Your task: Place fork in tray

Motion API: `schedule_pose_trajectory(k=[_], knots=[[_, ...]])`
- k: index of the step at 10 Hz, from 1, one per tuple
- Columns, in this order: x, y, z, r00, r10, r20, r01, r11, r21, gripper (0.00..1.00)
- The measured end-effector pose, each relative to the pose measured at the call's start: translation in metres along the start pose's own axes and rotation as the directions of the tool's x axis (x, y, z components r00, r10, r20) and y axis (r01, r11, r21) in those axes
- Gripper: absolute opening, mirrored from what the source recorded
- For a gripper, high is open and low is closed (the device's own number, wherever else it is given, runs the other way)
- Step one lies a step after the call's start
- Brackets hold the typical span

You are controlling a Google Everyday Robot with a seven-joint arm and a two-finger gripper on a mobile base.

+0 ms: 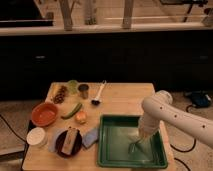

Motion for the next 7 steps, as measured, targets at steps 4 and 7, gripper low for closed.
schedule_pose_trajectory(k=[4,7], knots=[[-0.0023,0.0013,0.0026,1.000,0.007,0.003,-0.007,1.000,0.001,0.80],[-0.0042,0.0016,0.0052,1.000,0.007,0.011,-0.007,1.000,-0.003,0.80]])
